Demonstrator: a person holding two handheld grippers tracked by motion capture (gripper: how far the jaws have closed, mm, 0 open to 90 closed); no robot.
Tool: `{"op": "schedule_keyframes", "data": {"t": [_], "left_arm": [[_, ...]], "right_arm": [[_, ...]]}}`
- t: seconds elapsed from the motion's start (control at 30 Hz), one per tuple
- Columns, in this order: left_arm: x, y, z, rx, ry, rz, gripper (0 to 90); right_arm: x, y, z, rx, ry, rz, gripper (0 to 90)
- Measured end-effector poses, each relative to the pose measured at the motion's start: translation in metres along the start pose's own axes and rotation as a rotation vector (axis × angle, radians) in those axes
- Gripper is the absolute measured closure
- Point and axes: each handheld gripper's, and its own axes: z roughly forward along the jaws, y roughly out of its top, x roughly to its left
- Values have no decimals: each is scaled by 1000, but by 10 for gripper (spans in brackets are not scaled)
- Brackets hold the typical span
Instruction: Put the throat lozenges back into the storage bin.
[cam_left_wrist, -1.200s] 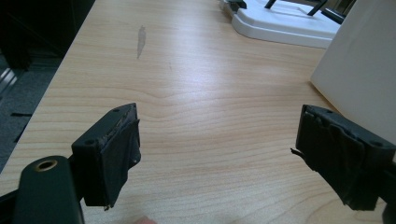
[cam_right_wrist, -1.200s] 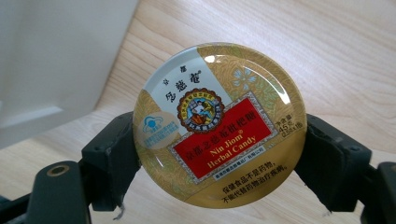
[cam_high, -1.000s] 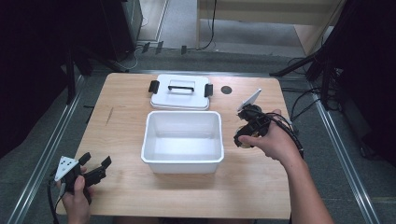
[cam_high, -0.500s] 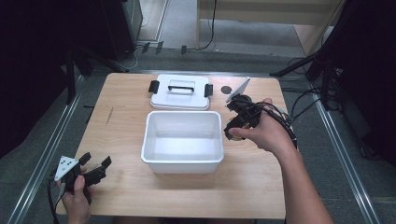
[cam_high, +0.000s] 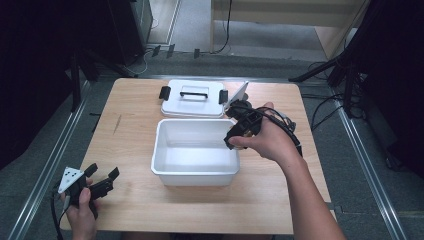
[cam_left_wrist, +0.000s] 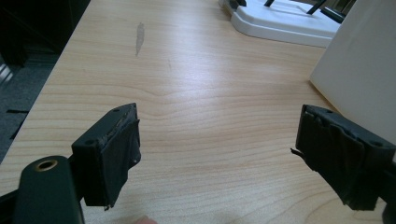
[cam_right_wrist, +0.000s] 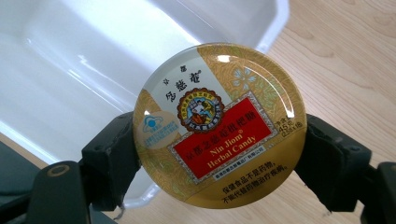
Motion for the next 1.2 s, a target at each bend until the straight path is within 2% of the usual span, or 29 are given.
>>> {"op": "schedule_keyframes", "data": {"t": [0.43,0.63,0.73,0.83,0.9,1.07,1.1,1.13,1.2], "left_arm": [[0,0,0,2,-1,-3,145],[1,0,0,4,-2,-3,145],[1,0,0,4,-2,-5,145],[1,0,0,3,-2,-7,145],[1,0,0,3,-2,-7,145],[1,0,0,6,-3,-9,145],[1,0,0,6,-3,-9,145],[1,0,0,6,-3,-8,145],[1,0,0,7,-3,-7,145]], "right_arm": [[22,13,6,-6,21,-57,207],[32,16,13,8,25,-76,207],[36,17,18,13,22,-108,207],[39,16,25,14,14,-179,207],[40,16,28,18,14,-197,207],[39,12,38,-10,27,-282,206],[39,12,38,-10,27,-282,206],[38,11,41,-19,26,-321,206],[38,9,44,-24,27,-341,206]]}}
